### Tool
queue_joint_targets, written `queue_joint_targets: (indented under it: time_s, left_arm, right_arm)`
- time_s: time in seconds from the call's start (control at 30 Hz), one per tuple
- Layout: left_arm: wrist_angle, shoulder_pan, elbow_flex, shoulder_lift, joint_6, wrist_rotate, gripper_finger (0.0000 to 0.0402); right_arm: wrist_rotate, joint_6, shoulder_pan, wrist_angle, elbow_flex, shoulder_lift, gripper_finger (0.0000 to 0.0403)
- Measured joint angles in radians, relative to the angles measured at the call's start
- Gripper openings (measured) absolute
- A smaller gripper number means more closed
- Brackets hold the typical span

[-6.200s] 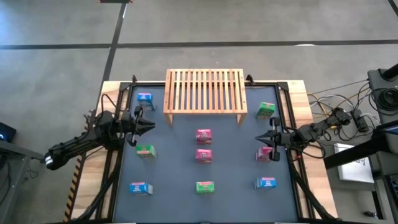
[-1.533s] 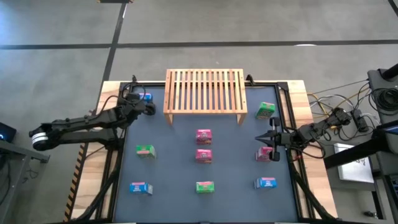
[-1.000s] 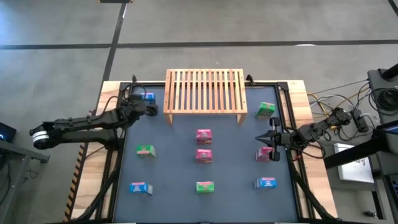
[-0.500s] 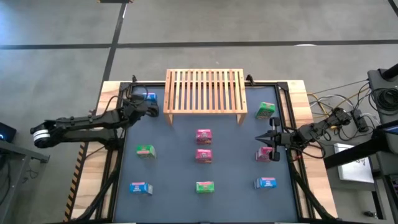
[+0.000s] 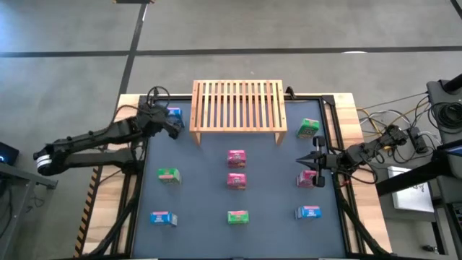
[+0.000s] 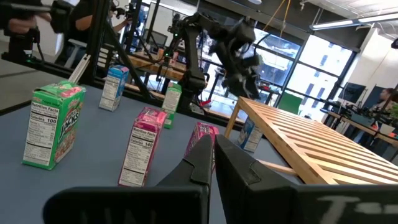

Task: Stack cereal on shelf
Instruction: Put the top blue cereal box on the shelf

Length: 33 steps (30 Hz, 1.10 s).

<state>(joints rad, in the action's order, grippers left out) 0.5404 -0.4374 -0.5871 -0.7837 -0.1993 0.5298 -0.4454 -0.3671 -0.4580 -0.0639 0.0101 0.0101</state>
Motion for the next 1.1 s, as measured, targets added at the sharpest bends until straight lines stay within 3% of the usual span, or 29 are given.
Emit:
queue_joint_targets:
  time_s: [0.37, 0.83, 1.1]
  left_arm:
    - [0.267, -0.033, -0.276, -0.101, 0.335, -0.141, 0.0400]
    - [0.299, -0.346, -0.298, -0.281, 0.637, -0.354, 0.0382]
    - [0.270, -0.405, -0.301, -0.378, 0.738, -0.387, 0.0378]
  right_arm:
    - [0.000, 0.000, 0.000, 0.000, 0.000, 0.000, 0.0009]
    - [0.000, 0.000, 0.000, 0.000, 0.000, 0.000, 0.0009]
    - [0.000, 0.000, 0.000, 0.000, 0.000, 0.000, 0.0009]
